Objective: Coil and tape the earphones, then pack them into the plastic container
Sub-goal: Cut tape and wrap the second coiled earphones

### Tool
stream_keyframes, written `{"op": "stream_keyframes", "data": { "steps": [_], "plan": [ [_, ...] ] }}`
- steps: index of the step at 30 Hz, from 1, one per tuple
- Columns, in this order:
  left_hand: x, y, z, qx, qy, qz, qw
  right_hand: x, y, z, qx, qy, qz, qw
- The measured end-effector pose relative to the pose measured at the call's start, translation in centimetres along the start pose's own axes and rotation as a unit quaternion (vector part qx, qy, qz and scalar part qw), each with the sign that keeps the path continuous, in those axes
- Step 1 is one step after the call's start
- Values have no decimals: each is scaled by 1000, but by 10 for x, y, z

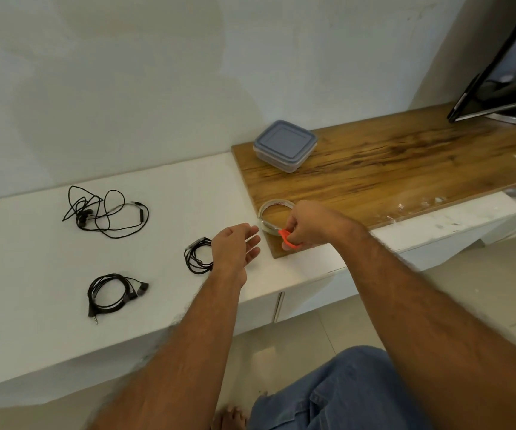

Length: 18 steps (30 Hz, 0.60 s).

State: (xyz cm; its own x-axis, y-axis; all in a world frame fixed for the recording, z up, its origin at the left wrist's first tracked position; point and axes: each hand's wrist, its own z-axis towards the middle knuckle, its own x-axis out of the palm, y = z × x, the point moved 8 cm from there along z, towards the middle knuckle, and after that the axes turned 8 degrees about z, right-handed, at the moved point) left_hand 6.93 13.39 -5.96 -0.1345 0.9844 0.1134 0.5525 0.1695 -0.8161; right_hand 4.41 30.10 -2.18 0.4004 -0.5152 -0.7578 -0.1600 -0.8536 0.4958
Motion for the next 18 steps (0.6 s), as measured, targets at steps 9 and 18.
{"op": "stream_keyframes", "data": {
  "steps": [9,18],
  "plan": [
    [-3,5,5,-6,-15,-10,1000,-8,20,11,-10,-4,-170,985],
    [-9,6,6,-3,-27,-14,1000,-8,24,20,-23,-12,-226,974]
  ]
}}
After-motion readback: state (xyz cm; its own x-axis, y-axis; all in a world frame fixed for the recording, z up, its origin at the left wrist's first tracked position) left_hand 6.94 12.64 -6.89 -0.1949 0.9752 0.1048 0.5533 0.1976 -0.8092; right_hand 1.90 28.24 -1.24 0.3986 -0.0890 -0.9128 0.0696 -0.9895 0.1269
